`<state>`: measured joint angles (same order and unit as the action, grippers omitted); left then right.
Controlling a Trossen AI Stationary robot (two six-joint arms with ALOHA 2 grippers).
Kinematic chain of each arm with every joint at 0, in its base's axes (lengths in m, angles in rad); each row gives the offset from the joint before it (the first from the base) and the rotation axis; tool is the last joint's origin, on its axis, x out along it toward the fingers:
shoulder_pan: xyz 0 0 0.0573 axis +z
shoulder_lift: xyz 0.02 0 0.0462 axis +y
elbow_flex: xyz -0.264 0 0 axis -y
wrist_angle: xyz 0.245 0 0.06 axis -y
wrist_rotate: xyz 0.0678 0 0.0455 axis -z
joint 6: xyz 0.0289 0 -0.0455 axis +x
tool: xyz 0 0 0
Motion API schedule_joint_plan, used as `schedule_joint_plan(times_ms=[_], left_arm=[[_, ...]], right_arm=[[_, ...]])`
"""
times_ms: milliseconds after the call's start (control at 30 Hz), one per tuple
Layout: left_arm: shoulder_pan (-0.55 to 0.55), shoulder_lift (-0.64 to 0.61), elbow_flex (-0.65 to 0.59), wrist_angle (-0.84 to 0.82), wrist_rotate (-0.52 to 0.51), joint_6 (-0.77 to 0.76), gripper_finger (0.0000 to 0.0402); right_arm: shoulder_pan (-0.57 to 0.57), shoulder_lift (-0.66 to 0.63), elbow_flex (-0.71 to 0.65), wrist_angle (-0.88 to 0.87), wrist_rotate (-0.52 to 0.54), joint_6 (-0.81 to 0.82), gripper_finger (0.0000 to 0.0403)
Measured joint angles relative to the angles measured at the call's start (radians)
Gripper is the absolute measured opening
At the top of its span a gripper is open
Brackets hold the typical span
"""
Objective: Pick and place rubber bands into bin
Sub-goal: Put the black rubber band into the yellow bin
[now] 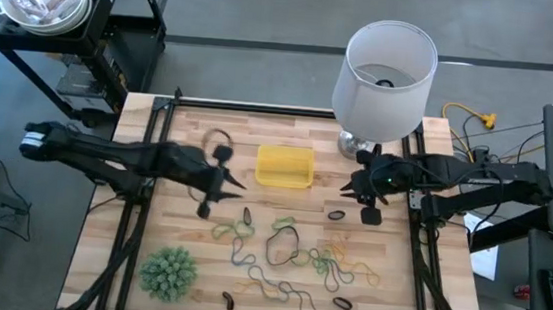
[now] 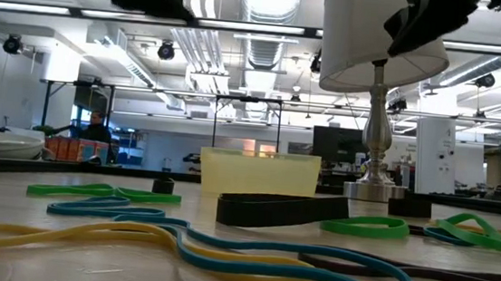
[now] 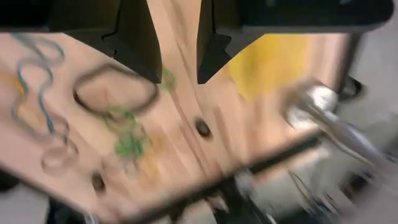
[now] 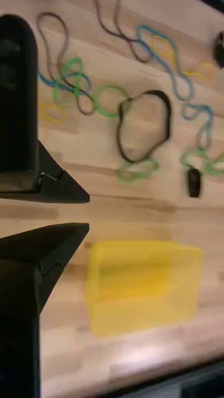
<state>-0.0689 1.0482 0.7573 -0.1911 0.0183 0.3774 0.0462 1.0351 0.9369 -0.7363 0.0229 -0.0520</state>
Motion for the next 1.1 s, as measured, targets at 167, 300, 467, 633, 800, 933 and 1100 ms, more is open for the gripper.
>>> schedule_joint_plan(times_ms=[167,300,467,633,800,933,1100], left_arm=[[-0.038,0.131,0.002,0.002,-0.091,-0.009,0.0085],[-0.064,0.209,0.003,-0.015,-0.215,-0.023,0.0085],[-0.081,0.277,0.023,-0.045,-0.215,-0.03,0.0085],[-0.097,0.362,0.054,-0.053,-0.199,-0.03,0.0085],[-0.107,0.457,0.094,-0.064,-0.155,-0.031,0.0085],[-0.116,0.514,0.118,-0.098,-0.141,-0.053,0.0084],[-0.118,0.544,0.132,-0.155,-0.135,-0.161,0.0083]], right_arm=[[0.08,0.051,-0.021,0.021,0.013,0.05,0.0057],[0.169,0.104,-0.025,0.067,0.093,0.067,0.0057],[0.265,0.165,-0.028,0.167,0.193,0.026,0.0057],[0.32,0.208,-0.029,0.22,0.217,0.002,0.0057],[0.344,0.211,-0.043,0.231,0.217,0.049,0.0057],[0.36,0.194,-0.083,0.252,0.225,0.078,0.0057],[0.379,0.184,-0.134,0.288,0.25,0.102,0.0057]])
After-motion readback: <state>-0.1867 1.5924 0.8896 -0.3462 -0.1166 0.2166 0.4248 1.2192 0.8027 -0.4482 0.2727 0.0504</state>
